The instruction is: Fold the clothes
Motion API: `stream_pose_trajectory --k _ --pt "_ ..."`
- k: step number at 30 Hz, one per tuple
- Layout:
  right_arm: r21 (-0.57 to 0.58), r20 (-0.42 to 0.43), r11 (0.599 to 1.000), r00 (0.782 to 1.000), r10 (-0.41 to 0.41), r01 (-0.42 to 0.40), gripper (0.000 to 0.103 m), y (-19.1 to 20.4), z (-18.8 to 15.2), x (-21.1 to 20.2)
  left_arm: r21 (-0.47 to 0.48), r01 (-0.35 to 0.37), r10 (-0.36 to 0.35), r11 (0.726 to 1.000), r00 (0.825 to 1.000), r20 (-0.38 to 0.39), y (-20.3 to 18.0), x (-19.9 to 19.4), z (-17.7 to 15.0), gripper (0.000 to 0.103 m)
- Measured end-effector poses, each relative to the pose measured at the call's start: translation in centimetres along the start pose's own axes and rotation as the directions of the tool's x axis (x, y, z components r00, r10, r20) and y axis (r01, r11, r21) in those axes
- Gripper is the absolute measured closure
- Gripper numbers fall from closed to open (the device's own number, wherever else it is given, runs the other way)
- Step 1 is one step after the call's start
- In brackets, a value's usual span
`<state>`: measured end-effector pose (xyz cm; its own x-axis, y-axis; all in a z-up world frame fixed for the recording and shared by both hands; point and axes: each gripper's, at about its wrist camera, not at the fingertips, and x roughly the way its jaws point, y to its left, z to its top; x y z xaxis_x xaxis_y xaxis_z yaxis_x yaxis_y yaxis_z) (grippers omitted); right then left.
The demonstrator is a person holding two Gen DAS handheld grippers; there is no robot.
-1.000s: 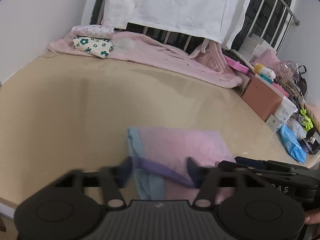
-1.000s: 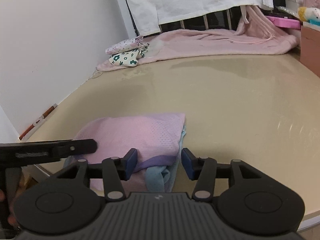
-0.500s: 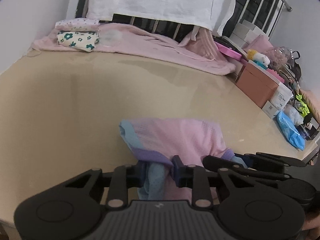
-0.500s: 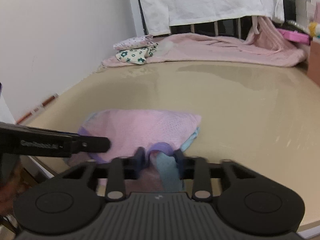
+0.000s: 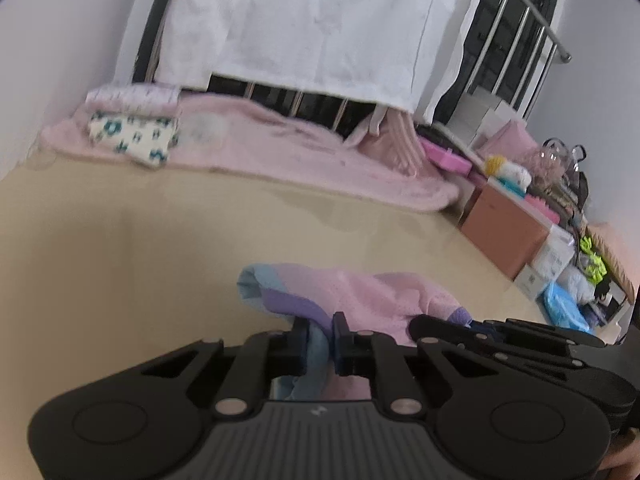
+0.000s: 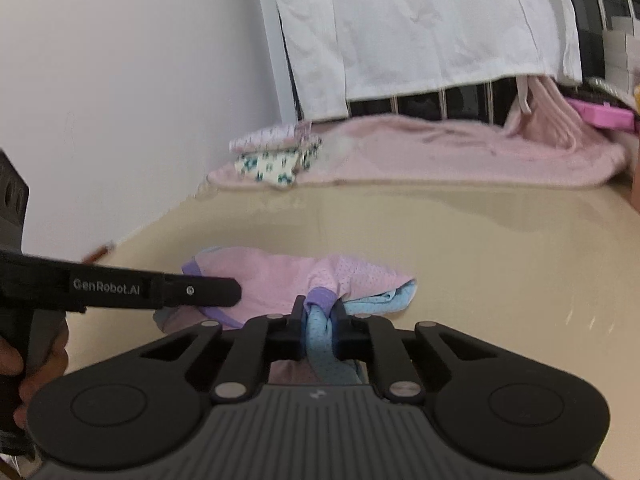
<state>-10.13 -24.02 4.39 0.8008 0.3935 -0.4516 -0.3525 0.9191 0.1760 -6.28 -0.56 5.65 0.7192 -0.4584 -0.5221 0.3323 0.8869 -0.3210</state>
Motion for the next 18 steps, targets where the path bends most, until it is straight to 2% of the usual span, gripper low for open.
stream_pose_trajectory --k 10,18 --pt "-0.060 0.110 0.998 0.994 0.014 -0.007 0.093 -1.0 7.8 3.3 0.027 0.038 -0.040 0.999 0.994 0.099 1.4 2.1 8.2 0.093" --pt "-0.100 0.166 0.995 0.986 0.028 -0.012 0.093 -0.8 13.4 6.6 0.032 0.049 -0.053 0.998 0.989 0.140 3.6 4.2 14.6 0.093"
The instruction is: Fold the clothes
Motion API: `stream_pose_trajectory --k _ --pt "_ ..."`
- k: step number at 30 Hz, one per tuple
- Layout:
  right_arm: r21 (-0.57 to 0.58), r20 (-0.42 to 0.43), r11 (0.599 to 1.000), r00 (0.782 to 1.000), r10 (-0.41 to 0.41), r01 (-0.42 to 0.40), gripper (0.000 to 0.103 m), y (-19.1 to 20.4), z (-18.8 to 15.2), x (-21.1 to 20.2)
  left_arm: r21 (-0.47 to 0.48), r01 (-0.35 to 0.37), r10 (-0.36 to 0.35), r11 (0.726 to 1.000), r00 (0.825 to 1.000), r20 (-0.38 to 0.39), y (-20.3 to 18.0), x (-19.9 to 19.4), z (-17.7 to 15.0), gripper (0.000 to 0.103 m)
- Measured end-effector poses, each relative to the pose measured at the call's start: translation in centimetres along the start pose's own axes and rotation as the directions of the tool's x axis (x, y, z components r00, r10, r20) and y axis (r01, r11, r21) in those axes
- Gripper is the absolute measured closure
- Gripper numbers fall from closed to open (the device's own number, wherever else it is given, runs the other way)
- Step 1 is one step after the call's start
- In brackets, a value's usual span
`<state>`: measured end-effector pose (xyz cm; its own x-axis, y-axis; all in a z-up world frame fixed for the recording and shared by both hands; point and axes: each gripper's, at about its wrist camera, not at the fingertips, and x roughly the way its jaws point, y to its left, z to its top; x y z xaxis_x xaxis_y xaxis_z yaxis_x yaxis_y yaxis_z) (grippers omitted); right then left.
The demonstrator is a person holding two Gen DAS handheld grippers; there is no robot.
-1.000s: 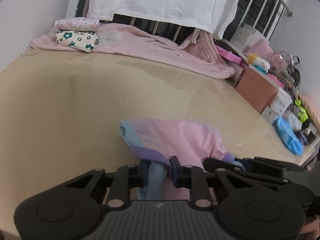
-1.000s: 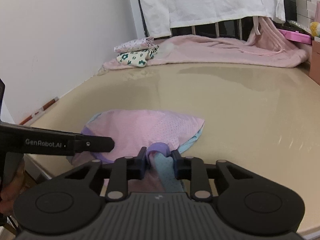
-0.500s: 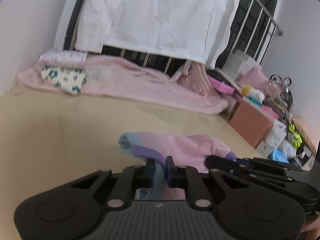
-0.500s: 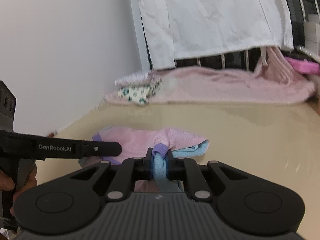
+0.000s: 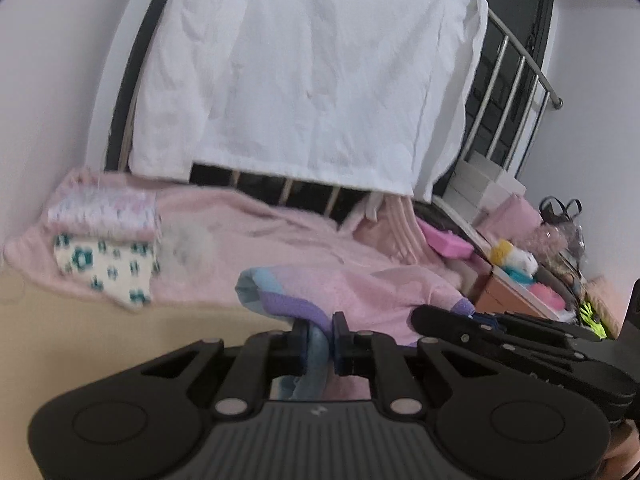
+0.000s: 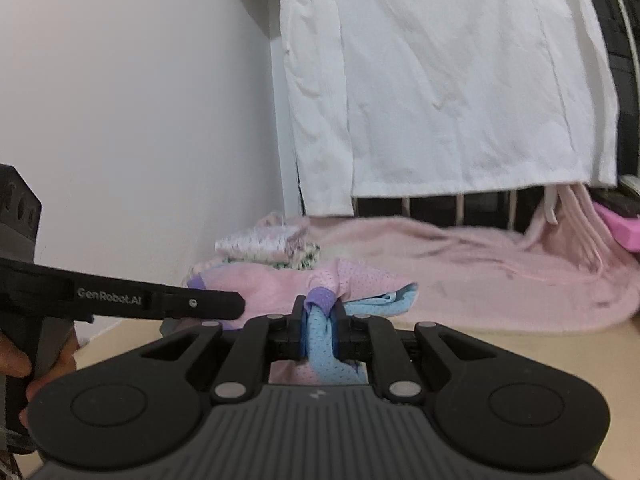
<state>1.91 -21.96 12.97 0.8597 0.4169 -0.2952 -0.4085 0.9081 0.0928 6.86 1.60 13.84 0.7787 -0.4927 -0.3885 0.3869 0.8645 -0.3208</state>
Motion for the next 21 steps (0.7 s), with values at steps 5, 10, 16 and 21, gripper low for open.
stream_pose_trajectory --k 5,10,16,21 --pt "-0.014 0.025 0.999 0.999 0.042 -0.041 0.093 -0.2 4.8 4.9 0.012 -0.047 0.047 0.999 0.999 0.012 3.8 1.8 5.6 0.093" --pt "-0.020 0.046 0.998 0.997 0.062 -0.061 0.093 0.6 9.4 13.2 0.044 -0.168 0.167 0.985 0.985 0.033 9.3 4.4 12.3 0.093" --pt "0.026 0.020 0.996 0.996 0.084 -0.085 0.093 2.5 12.4 24.1 0.033 -0.230 0.229 0.973 0.973 0.037 17.6 9.1 17.0 0.093" --pt "0.040 -0.034 0.997 0.997 0.071 -0.070 0.093 3.8 11.4 31.3 0.013 -0.273 0.273 0.962 0.962 0.019 22.9 12.7 16.5 0.093"
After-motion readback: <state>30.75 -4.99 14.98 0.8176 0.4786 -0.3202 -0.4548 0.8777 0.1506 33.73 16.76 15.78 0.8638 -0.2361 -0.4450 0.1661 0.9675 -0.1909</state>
